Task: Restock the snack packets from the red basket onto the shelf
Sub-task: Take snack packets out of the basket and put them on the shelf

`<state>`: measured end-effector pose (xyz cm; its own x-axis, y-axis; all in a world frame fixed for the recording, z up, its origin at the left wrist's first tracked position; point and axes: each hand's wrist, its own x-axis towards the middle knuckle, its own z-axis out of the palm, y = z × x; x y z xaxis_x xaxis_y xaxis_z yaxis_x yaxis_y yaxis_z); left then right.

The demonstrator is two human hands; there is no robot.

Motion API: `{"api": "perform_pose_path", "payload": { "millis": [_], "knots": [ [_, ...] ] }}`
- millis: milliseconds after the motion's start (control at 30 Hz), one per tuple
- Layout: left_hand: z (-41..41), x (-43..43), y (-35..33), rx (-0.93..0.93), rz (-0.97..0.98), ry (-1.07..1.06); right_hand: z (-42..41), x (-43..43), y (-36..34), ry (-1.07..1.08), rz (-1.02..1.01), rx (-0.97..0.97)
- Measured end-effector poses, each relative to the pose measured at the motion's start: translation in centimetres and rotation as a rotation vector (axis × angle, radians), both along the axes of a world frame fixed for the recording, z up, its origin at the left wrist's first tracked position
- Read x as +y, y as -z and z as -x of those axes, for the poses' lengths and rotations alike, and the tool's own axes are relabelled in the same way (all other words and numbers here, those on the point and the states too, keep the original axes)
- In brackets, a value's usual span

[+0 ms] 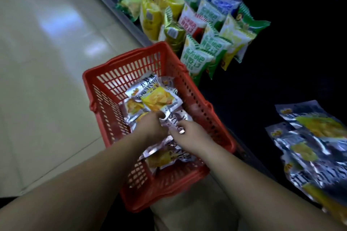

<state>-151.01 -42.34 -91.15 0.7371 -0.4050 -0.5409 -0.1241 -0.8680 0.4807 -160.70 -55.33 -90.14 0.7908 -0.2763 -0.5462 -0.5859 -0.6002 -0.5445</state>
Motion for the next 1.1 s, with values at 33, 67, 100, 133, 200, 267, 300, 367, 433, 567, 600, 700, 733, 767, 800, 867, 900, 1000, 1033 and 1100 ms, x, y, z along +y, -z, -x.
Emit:
{"api": "perform_pose_path", "payload": {
  "millis": [33,67,100,133,200,267,300,367,433,567,600,700,733,767,800,867,900,1000,1033,1100],
  "knots": [
    [-0.9,0.4,0.5,-0.022,-0.017,-0.011,-0.1,0.0,0.8,0.085,-0.049,0.006],
    [-1.7,0.9,1.0,-0.037,-0.044,-0.034,-0.4,0.0,1.6,0.128,-0.065,0.013],
    [-2.7,1.4,1.8,-0.037,-0.073,-0.074,-0.8,0.1,2.6,0.133,-0.064,0.022],
    [-3.7,2.0,2.7,-0.038,-0.096,-0.112,-1.1,0.0,3.4,0.128,-0.058,0.045],
    [-5.6,2.9,4.2,-0.025,-0.124,-0.198,-2.1,0.0,4.9,0.165,-0.097,0.072],
    [-7.3,3.4,5.5,0.011,-0.088,-0.323,-3.3,0.0,6.1,0.252,-0.166,0.054],
    [-8.0,3.5,5.9,0.035,-0.051,-0.389,-4.0,0.1,6.7,0.296,-0.181,0.038],
    [-8.5,3.4,7.1,0.117,0.061,-0.5,-4.8,0.1,7.7,0.359,-0.193,0.038],
    [-8.1,3.1,8.3,0.269,0.209,-0.594,-5.2,0.1,8.7,0.387,-0.217,0.057],
    [-5.0,2.5,10.3,0.297,0.241,-0.65,-5.7,-0.1,9.8,0.472,-0.339,0.086],
    [-4.3,2.3,10.4,0.247,0.211,-0.639,-5.9,-0.3,9.9,0.508,-0.375,0.083],
    [-3.1,1.6,10.0,0.123,0.2,-0.596,-6.2,-0.7,10.2,0.595,-0.44,0.073],
    [-2.8,1.5,9.8,0.092,0.215,-0.59,-6.2,-0.8,10.3,0.609,-0.448,0.068],
    [-2.4,1.4,9.5,0.072,0.242,-0.591,-6.2,-0.8,10.2,0.614,-0.458,0.065],
    [-2.1,1.2,9.2,0.071,0.27,-0.603,-6.2,-0.9,10.2,0.627,-0.473,0.074],
    [-1.6,1.0,8.8,0.078,0.347,-0.649,-6.3,-0.9,10.1,0.658,-0.506,0.088],
    [-1.4,0.9,8.8,0.086,0.39,-0.68,-6.4,-1.0,10.1,0.678,-0.524,0.092],
    [-1.5,0.6,8.5,0.186,0.514,-0.837,-6.6,-0.7,9.7,0.724,-0.595,0.099],
    [-1.7,0.6,8.4,0.213,0.553,-0.88,-6.7,-0.7,9.6,0.734,-0.596,0.076],
    [-2.0,0.5,7.9,0.272,0.648,-0.954,-6.9,-0.5,8.7,0.748,-0.563,0.007]
  ]
}}
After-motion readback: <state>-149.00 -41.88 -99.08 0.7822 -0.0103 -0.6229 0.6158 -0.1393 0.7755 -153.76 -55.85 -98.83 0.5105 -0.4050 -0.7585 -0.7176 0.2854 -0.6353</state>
